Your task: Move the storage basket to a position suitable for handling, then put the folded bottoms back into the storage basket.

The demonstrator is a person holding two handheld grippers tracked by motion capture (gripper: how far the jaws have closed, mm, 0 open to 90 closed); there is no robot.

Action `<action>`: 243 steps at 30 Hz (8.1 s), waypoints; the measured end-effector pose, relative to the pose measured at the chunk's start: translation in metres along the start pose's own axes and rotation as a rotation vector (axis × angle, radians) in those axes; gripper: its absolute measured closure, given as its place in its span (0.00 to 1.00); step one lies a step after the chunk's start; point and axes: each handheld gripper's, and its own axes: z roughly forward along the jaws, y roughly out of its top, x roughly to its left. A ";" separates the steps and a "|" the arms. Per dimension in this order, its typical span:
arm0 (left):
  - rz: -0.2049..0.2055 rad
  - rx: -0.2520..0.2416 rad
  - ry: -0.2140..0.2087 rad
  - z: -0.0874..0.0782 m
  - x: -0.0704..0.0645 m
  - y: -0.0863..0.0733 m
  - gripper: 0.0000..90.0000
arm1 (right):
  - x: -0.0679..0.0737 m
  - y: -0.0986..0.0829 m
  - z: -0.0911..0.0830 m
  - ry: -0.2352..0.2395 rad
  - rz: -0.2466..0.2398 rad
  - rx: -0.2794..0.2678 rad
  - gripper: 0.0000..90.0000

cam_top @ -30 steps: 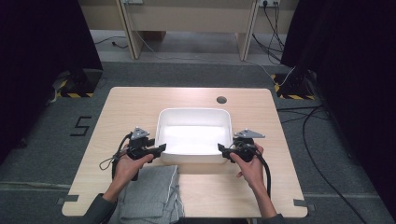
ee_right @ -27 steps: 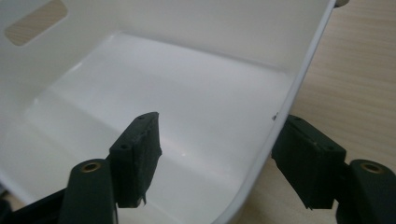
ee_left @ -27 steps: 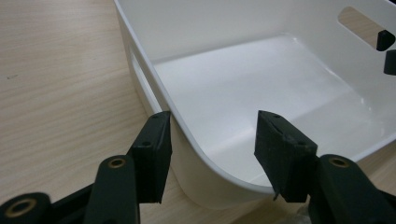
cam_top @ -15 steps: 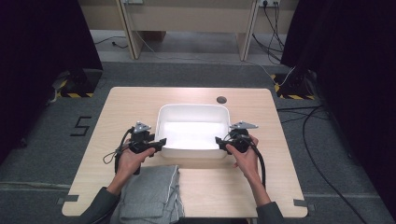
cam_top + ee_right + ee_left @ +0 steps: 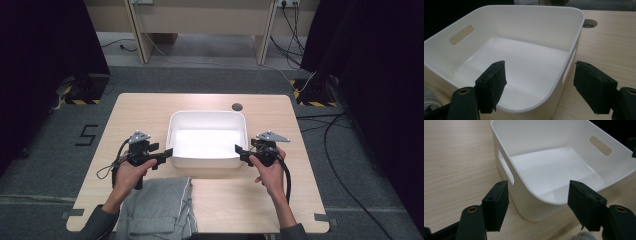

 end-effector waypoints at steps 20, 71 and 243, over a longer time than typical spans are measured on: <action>0.023 0.075 0.034 -0.055 0.017 -0.068 0.30 | 0.036 -0.052 -0.037 0.087 -0.047 0.040 0.23; 0.090 0.198 0.023 -0.064 -0.008 -0.142 0.40 | 0.108 -0.077 0.009 0.288 -0.169 0.150 0.26; 0.340 0.044 -0.253 -0.071 -0.117 -0.099 0.84 | 0.072 -0.048 -0.049 0.344 -0.233 -0.029 0.78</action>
